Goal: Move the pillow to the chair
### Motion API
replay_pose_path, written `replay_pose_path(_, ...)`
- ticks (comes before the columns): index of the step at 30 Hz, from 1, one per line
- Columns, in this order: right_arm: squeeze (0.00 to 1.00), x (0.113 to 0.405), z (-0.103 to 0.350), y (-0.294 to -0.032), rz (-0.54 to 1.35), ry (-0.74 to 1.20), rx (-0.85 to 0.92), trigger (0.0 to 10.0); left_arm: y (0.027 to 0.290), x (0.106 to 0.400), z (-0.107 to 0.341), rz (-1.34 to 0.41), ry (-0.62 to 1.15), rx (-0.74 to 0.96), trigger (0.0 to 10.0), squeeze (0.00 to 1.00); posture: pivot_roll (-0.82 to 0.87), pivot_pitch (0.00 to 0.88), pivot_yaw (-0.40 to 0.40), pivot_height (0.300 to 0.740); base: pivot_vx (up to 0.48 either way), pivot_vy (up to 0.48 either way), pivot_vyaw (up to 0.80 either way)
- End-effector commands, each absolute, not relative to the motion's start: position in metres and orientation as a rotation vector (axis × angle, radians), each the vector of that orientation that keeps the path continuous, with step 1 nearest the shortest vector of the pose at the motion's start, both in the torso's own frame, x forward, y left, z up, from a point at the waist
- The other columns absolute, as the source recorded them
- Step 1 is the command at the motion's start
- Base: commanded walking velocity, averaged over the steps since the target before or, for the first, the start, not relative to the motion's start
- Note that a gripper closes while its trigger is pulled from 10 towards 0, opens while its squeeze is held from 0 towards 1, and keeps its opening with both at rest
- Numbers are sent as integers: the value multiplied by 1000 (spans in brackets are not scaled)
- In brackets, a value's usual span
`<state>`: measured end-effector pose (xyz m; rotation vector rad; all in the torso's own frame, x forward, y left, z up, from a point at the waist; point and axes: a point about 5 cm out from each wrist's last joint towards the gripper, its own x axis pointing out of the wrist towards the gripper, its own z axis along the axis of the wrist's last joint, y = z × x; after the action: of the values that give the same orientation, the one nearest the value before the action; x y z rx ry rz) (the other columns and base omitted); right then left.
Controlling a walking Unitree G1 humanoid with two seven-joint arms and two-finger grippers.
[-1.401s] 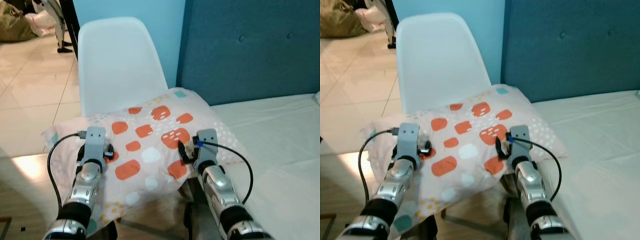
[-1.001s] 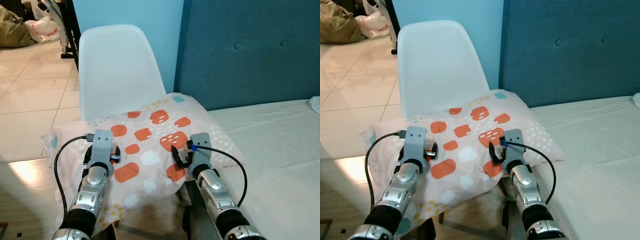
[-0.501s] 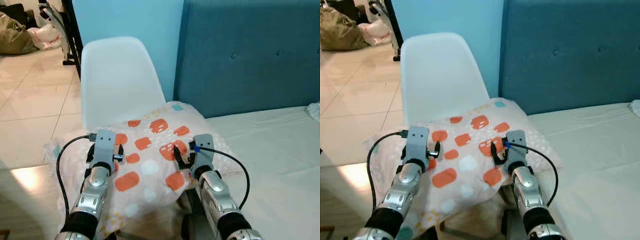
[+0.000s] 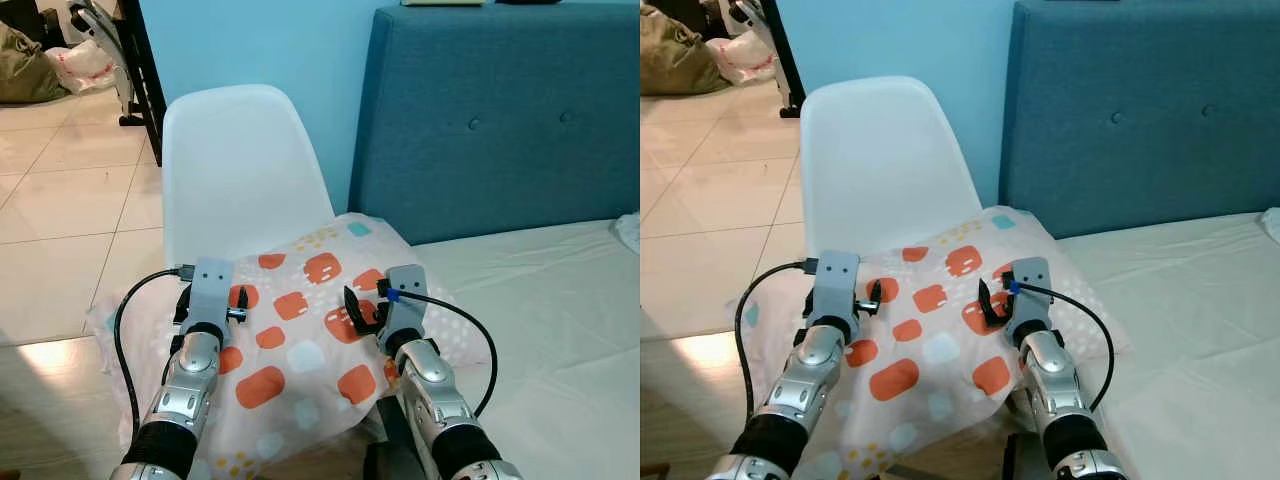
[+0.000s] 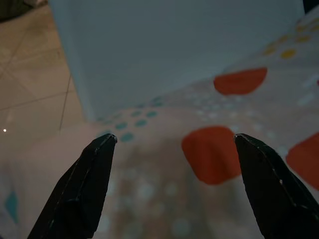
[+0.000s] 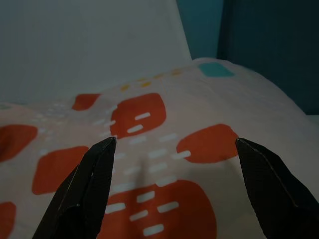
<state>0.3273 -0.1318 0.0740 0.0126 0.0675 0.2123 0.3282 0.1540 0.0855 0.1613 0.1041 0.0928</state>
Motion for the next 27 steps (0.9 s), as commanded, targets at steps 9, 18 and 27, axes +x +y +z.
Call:
replay_pose_path(9,0,326,74,-134,203,68,23,10000,151,328,88,82,94,166,10000,0,-33,18,-25,691,0,0,0)
replay_pose_path(18,0,325,76,-136,194,61,30,10000,150,328,89,74,88,167,10000,0,-32,23,-24,740,0,0,0)
replay_pose_path(27,0,324,79,-139,181,46,39,10000,151,330,93,73,77,180,10000,0,-37,28,-15,740,0,0,0)
